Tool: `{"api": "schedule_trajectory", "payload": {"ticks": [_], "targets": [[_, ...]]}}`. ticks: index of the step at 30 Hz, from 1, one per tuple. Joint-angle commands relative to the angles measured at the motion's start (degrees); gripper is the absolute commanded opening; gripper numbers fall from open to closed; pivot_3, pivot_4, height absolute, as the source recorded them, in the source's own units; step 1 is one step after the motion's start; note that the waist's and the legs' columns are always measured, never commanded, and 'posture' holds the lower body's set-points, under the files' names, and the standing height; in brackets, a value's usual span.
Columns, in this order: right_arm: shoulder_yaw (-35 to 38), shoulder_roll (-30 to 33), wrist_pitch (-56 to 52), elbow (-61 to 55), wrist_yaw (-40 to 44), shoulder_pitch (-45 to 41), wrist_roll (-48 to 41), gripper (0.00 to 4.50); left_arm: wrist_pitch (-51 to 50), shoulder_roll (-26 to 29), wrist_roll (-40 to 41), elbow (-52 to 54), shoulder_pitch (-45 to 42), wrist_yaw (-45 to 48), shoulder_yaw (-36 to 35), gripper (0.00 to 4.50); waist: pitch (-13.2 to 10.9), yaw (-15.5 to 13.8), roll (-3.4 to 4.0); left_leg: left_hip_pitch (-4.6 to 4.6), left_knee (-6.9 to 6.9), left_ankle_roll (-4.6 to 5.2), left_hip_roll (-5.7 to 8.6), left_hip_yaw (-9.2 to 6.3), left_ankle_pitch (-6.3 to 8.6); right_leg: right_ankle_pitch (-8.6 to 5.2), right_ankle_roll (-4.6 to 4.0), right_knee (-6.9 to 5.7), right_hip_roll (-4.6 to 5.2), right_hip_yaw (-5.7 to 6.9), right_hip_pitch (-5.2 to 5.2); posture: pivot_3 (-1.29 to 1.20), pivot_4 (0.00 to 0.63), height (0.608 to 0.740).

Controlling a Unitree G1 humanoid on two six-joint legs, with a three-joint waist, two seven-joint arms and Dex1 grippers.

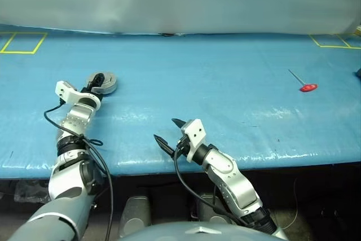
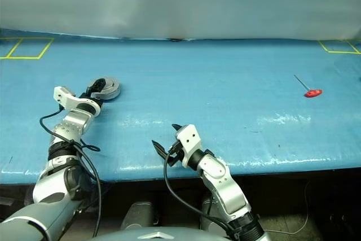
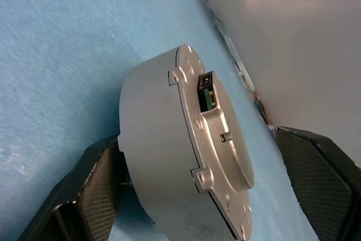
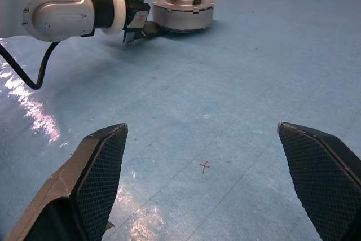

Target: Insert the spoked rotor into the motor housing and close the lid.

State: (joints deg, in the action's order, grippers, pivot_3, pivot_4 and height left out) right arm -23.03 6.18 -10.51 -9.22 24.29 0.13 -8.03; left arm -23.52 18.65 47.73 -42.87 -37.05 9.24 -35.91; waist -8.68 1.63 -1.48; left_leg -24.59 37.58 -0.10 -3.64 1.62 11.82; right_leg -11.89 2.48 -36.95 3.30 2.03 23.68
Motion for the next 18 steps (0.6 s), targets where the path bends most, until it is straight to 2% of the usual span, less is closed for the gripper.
{"api": "schedule_trajectory", "payload": {"ticks": [1, 11, 15, 18], "targets": [[0.0, -0.8, 0.4, -0.2, 0.7, -1.1, -0.2, 4.5, -2.5, 1.8, -0.7, 5.2, 3.8, -2.5, -1.0, 4.49, 0.0, 0.1, 0.0, 0.01, -0.01, 0.0, 0.0, 0.01, 0.0, 0.02, -0.03, -0.01, 0.0, -0.01, 0.0, 0.0, 0.15, 0.74], [-0.2, -1.7, 0.4, 0.7, 1.4, -1.4, -0.3, 4.5, -13.7, 4.5, -1.4, 21.6, 16.4, -5.1, 1.5, 4.49, 0.1, 0.4, 0.09, 0.16, -0.05, -0.01, -0.02, 0.18, 0.01, -0.03, -0.04, -0.02, 0.08, -0.09, -0.02, 0.0, 0.15, 0.74], [0.1, -1.8, 0.1, 0.2, 1.4, -0.9, -0.6, 4.5, -16.1, 5.9, -2.7, 38.5, 27.8, 1.3, 7.6, 4.49, 0.1, 0.5, 0.16, 0.22, -0.14, -0.02, -0.03, 0.25, 0.01, -0.04, -0.11, 0.0, 0.14, -0.15, 0.01, 0.0, 0.15, 0.74], [0.6, -1.8, 0.2, 0.2, 1.0, -0.4, -0.5, 4.5, -14.0, 4.5, -2.6, 48.3, 34.3, 4.9, 9.7, 4.49, 0.1, -0.1, 0.16, 0.22, -0.23, -0.04, 0.0, 0.29, 0.02, 0.01, -0.32, 0.03, 0.2, -0.17, 0.09, 0.0, 0.15, 0.74]]}}
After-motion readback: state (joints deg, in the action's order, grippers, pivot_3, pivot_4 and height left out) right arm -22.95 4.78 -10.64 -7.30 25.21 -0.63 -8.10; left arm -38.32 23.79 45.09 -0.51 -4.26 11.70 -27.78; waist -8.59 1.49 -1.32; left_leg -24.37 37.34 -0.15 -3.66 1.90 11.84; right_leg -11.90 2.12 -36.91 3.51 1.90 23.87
